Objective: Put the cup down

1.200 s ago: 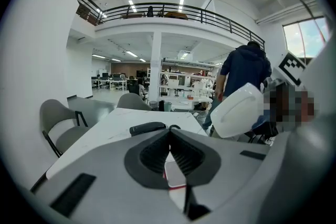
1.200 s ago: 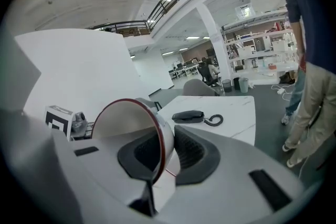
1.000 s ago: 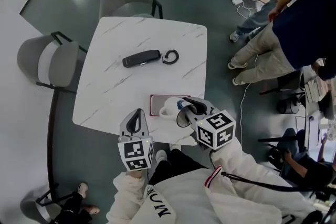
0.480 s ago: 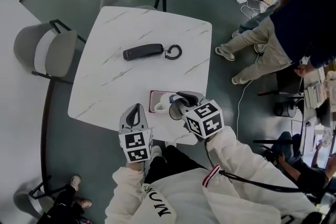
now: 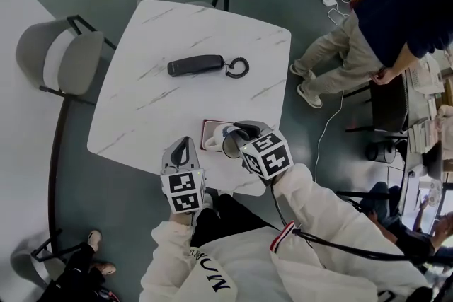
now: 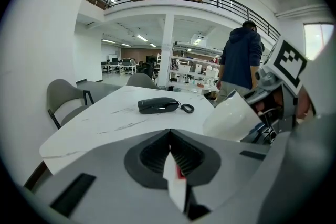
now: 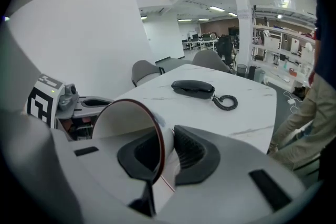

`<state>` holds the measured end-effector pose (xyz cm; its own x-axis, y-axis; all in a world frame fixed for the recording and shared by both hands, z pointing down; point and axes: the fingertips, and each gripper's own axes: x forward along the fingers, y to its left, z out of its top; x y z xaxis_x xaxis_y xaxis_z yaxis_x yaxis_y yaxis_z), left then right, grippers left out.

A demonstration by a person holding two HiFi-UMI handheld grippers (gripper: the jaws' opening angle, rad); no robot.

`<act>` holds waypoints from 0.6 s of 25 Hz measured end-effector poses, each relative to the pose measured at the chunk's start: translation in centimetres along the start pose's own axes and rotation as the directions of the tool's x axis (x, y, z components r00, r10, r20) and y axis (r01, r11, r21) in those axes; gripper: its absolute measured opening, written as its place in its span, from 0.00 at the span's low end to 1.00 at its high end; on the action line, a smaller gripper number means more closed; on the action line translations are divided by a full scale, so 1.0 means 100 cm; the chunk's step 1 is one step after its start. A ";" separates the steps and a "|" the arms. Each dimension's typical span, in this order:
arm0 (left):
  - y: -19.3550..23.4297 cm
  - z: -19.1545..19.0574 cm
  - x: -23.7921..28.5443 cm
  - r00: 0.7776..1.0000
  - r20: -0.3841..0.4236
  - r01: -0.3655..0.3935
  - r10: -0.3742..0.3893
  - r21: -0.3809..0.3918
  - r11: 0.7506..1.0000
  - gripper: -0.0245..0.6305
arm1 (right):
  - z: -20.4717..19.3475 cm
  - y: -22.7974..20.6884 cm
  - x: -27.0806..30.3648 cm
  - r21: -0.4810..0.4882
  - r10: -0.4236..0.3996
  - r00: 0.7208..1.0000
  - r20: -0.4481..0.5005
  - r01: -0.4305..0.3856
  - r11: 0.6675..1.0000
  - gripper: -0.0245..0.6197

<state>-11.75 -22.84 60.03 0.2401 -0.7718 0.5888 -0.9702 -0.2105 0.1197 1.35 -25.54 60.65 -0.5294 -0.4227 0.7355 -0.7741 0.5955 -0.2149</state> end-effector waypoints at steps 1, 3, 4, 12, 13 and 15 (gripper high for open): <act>0.001 -0.002 0.001 1.000 -0.004 0.000 0.000 -0.003 1.000 0.05 | -0.001 -0.001 0.003 -0.007 -0.002 1.000 -0.009 0.001 1.000 0.11; 0.001 -0.004 0.003 1.000 -0.011 0.002 -0.002 -0.008 1.000 0.05 | -0.003 -0.002 0.009 -0.022 -0.003 1.000 -0.027 0.003 1.000 0.11; 0.001 -0.005 0.003 1.000 -0.012 0.001 -0.001 -0.009 1.000 0.05 | -0.004 -0.002 0.012 -0.027 -0.002 0.999 -0.035 0.001 1.000 0.11; 0.005 -0.006 0.009 1.000 -0.016 -0.005 0.005 0.001 1.000 0.05 | -0.013 -0.002 0.033 -0.042 0.018 0.994 -0.106 -0.023 0.999 0.11; 0.005 -0.007 0.010 1.000 -0.018 -0.006 0.006 0.002 1.000 0.05 | -0.015 -0.003 0.036 -0.041 0.019 0.993 -0.116 -0.024 0.999 0.11; 0.006 -0.008 0.012 1.000 -0.023 -0.006 0.006 0.002 1.000 0.05 | -0.017 -0.004 0.040 -0.043 0.019 0.990 -0.138 -0.026 0.999 0.11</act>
<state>-12.07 -23.41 61.48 0.2334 -0.7588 0.6080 -0.9716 -0.2068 0.1148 0.19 -26.31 64.78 -0.4911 -0.3125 0.8131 -0.7448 0.6347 -0.2060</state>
